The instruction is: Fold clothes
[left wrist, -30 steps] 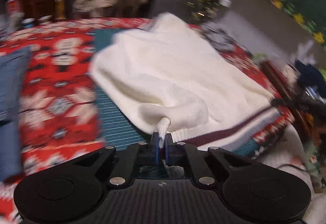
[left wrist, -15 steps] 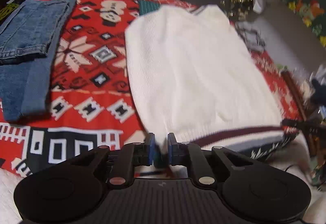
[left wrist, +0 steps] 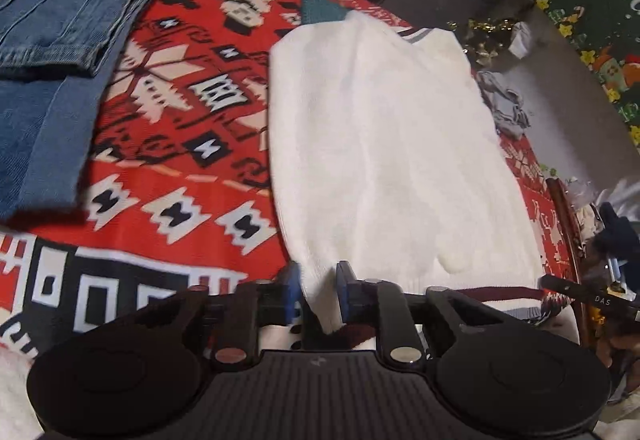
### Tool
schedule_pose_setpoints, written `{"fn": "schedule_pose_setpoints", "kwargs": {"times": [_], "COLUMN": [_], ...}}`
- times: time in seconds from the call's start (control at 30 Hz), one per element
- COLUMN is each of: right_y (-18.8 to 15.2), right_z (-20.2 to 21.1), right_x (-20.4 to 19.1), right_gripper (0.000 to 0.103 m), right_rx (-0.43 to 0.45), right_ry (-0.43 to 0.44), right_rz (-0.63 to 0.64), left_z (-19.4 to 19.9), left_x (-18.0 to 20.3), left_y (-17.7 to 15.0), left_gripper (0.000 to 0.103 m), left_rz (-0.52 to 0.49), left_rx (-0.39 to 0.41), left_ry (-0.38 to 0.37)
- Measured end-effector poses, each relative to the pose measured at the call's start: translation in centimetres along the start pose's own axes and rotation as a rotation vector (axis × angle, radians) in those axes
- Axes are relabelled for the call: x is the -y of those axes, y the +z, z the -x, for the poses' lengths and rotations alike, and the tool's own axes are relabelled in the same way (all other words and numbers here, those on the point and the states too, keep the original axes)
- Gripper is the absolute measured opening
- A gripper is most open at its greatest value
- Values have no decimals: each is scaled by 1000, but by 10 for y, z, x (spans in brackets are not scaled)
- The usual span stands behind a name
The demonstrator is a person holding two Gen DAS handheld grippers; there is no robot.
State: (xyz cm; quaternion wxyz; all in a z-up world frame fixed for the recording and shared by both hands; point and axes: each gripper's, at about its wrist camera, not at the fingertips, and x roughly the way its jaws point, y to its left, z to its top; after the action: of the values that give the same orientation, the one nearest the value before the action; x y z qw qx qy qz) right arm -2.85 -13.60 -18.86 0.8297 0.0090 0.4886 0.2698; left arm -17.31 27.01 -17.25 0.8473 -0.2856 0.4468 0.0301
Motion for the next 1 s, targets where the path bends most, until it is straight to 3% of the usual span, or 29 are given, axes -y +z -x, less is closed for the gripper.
{"fn": "schedule_pose_setpoints", "kwargs": {"times": [0.13,0.17,0.2,0.23,0.37,0.5,0.63,0.77,1.0], "right_y": [-1,-1,-1,-1,-2,-4,-3,3,12], "right_z": [-8,-10,-10,-10,0,13,5,-3,-25], "right_x": [-3,-4,-7,-9,-23,-34,-19,2,-31], "right_gripper": [28,25,9,9,8,11,18,19,18], "right_rx": [-20,-25,-27,-28,-36,-43,-19,6,11], "right_ry": [17,20,13,6,-22,89,34,6,19], "right_rz": [6,8,27,45,139,187,75,-30,103], "left_z": [3,4,7,10,26,29,27,24,25], "left_x": [3,4,4,4,0,-12,-14,-11,-9], "left_y": [0,0,0,0,0,1,2,2,3], "left_gripper": [4,4,4,4,4,4,4,4,4], "left_rz": [-36,-45,-52,-57,-65,-46,-49,-69,-67], "left_rx": [21,30,41,52,88,97,93,82,85], "left_ry": [16,30,46,60,107,143,147,153,151]}}
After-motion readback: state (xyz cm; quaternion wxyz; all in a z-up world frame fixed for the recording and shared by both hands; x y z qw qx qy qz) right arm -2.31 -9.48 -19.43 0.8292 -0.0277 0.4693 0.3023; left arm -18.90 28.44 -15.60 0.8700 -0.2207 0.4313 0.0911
